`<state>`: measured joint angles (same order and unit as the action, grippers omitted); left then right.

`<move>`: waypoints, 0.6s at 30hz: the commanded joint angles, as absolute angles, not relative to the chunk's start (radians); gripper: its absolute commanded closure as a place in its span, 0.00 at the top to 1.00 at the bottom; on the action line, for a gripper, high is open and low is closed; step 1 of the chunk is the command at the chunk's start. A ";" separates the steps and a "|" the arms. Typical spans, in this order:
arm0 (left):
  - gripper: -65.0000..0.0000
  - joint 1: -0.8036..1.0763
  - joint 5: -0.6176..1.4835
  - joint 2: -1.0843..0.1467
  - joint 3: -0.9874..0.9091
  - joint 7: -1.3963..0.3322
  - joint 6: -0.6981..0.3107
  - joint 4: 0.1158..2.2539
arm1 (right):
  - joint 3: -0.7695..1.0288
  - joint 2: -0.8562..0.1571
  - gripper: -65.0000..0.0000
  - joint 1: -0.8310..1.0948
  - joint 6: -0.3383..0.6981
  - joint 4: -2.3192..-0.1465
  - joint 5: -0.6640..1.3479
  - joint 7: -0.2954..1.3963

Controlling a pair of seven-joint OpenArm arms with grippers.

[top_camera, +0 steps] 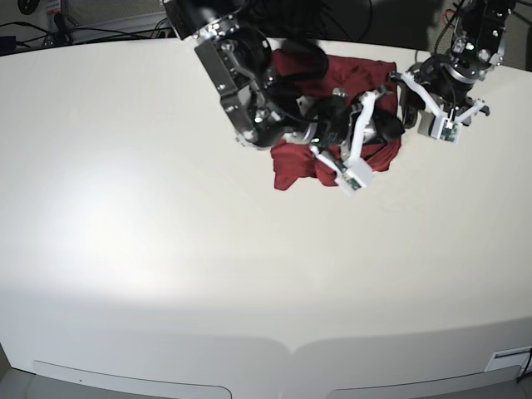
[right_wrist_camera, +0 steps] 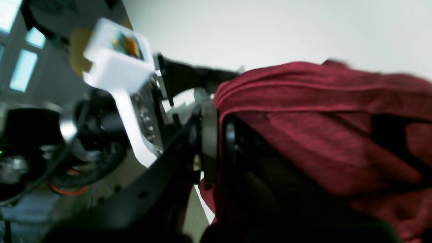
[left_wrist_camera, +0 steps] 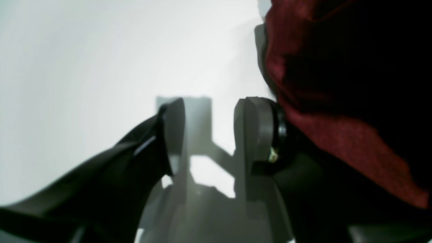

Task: Fold the T-shirt properly
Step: 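Release the right gripper and swing the right arm away from the shirt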

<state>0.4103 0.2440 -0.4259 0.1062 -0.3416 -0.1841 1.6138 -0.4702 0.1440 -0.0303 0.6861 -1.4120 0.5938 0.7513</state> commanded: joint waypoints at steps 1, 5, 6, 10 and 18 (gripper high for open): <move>0.43 0.416 0.235 -0.432 0.105 -0.365 -0.187 1.617 | -0.484 0.157 0.00 -0.056 0.698 -1.416 0.602 0.704; 0.43 0.416 0.235 -0.432 0.105 -0.365 -0.187 1.617 | -0.525 0.157 0.11 -0.082 0.698 -1.399 0.611 0.636; 0.43 0.416 0.233 -0.432 0.105 -0.365 -0.187 1.617 | -0.533 0.157 0.19 -0.087 0.698 -1.399 0.619 0.630; 0.43 0.416 0.181 -0.433 0.105 -0.366 -0.187 1.617 | -0.562 0.157 0.40 -0.110 0.698 -1.400 0.746 0.629; 0.43 0.415 0.157 -0.433 0.070 -0.365 -0.163 1.617 | -0.575 0.157 0.40 -0.192 0.698 -1.402 0.826 0.699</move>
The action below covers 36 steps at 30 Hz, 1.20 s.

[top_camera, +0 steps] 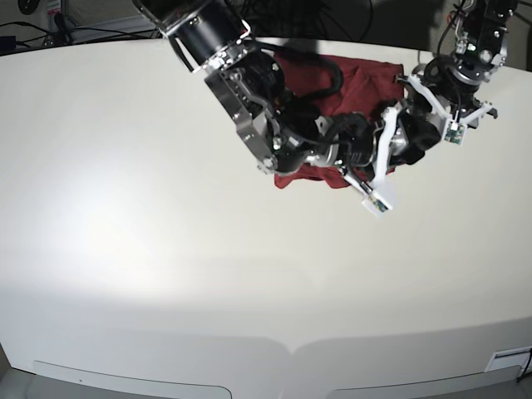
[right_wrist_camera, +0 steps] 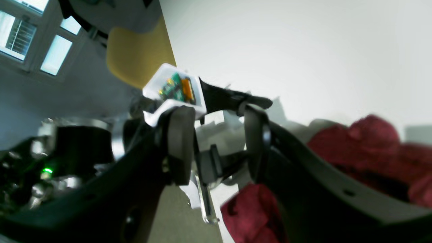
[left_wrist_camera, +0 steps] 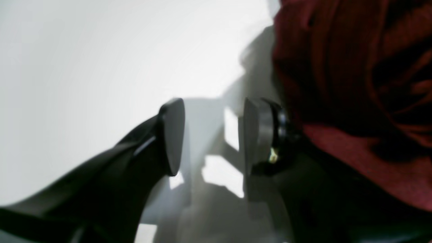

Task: Fold the T-shirt properly
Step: 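Release the right gripper and swing the right arm away from the shirt, then press the left gripper onto the folded bundle and pinch its edge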

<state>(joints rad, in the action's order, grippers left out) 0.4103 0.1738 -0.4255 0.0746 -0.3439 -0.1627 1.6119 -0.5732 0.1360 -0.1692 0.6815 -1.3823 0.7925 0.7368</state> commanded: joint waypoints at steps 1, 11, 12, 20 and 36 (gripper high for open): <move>0.43 0.415 0.158 -0.433 0.052 -0.365 -0.150 1.617 | -0.575 0.157 0.40 -0.203 0.698 -1.405 0.842 0.700; 0.43 0.416 0.445 -0.432 -0.144 -0.379 -0.258 1.628 | -0.510 0.157 0.40 -0.345 0.698 -1.507 0.663 0.978; 0.43 0.416 0.483 -0.432 -0.151 -0.390 -0.300 1.639 | -0.485 0.157 0.40 -0.357 0.698 -1.512 0.640 1.029; 0.43 0.422 0.632 -0.411 -0.149 -0.504 -0.413 1.813 | -0.249 0.104 0.40 -0.381 0.698 -1.513 0.553 1.108; 0.43 0.576 0.457 -0.244 -0.082 -0.492 -0.476 2.018 | -0.077 -0.194 0.40 -0.282 0.698 -1.512 0.554 1.094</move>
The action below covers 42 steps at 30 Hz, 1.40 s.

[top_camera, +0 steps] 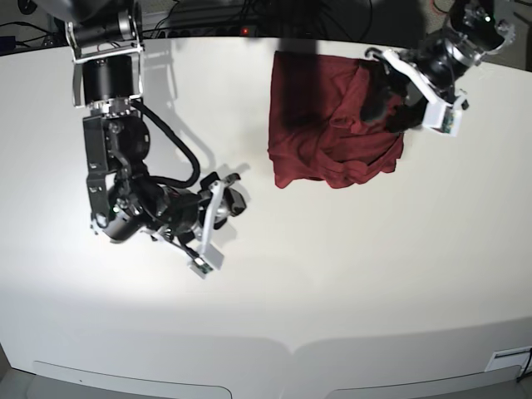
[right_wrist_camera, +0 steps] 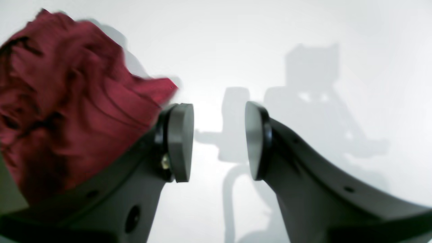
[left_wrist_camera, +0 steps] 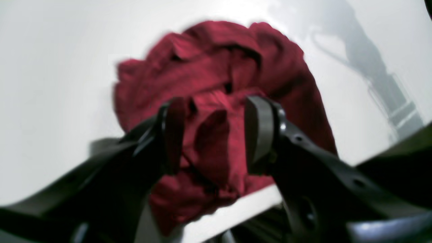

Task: Fold the T-shirt properly
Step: 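Press the left gripper onto the folded bundle and pinch its edge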

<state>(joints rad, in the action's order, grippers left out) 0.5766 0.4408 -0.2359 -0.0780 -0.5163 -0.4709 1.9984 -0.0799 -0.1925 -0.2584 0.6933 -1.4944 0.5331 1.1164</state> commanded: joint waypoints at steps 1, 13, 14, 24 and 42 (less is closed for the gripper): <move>0.43 0.576 0.427 -0.244 -0.057 -0.487 -0.476 2.018 | -0.071 -0.199 0.40 -0.275 0.698 -1.512 0.557 1.087; 0.43 0.509 0.035 -0.244 0.231 -0.413 -0.174 2.018 | -0.058 -0.210 0.40 -0.263 0.698 -1.512 0.558 1.071; 0.43 0.504 0.007 -0.244 0.250 -0.416 -0.154 2.018 | -0.058 -0.211 0.40 -0.263 0.698 -1.512 0.560 1.071; 0.43 0.498 -0.160 -0.244 0.377 -0.424 -0.058 2.017 | -0.058 -0.213 0.40 -0.263 0.698 -1.512 0.560 1.070; 0.43 0.473 -0.221 -0.244 0.381 -0.395 -0.023 1.938 | -0.058 -0.213 0.40 -0.263 0.698 -1.512 0.561 1.070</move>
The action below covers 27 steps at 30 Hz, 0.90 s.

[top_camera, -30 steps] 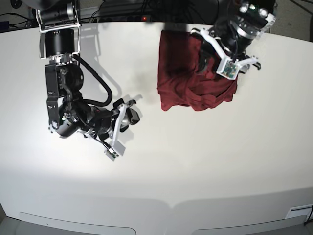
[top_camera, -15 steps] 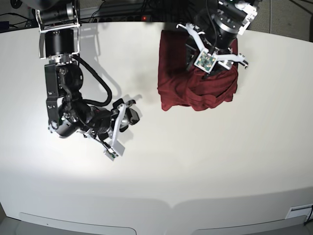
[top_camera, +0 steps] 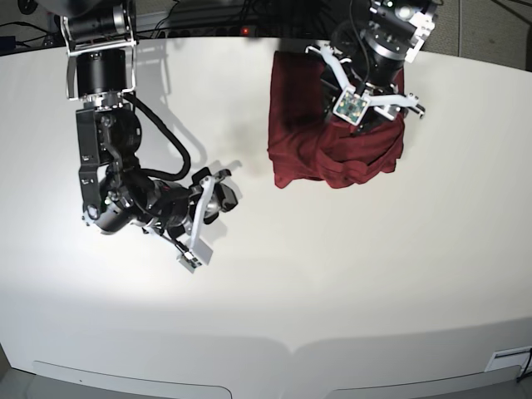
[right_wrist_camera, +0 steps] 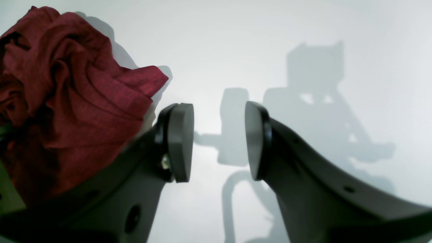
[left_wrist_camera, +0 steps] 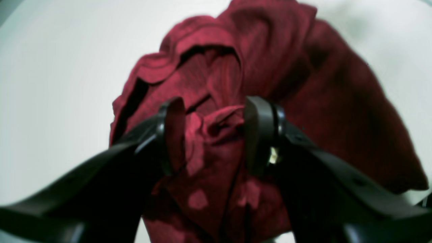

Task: Fold the T-shirt properly
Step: 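Press the left gripper onto the folded bundle and pinch its edge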

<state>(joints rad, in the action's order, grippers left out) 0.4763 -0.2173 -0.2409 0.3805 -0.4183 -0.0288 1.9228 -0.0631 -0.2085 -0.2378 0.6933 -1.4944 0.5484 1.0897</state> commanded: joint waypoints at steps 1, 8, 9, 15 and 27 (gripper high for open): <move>0.43 0.473 -0.220 -0.244 0.382 -0.395 -0.023 1.931 | -0.058 -0.213 0.40 -0.263 0.698 -1.512 0.561 1.068; 0.32 0.473 -0.220 -0.244 0.382 -0.382 -0.022 1.924 | -0.058 -0.213 0.40 -0.263 0.698 -1.512 0.561 1.062; 0.30 0.473 -0.220 -0.244 0.382 -0.380 -0.022 1.924 | -0.058 -0.213 0.40 -0.263 0.698 -1.512 0.561 1.062; 0.00 0.471 -0.216 -0.244 0.382 -0.380 -0.022 1.924 | -0.058 -0.213 0.40 -0.263 0.698 -1.512 0.560 1.062; 0.00 0.588 -0.221 -0.271 0.381 -0.380 0.062 2.123 | -0.058 -0.213 0.40 -0.263 0.698 -1.512 0.561 1.052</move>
<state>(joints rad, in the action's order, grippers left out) 0.5842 -0.2173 -0.2695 0.3805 -0.4019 0.0532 2.1059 -0.0631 -0.2085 -0.2378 0.6933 -1.4944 0.5488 1.0718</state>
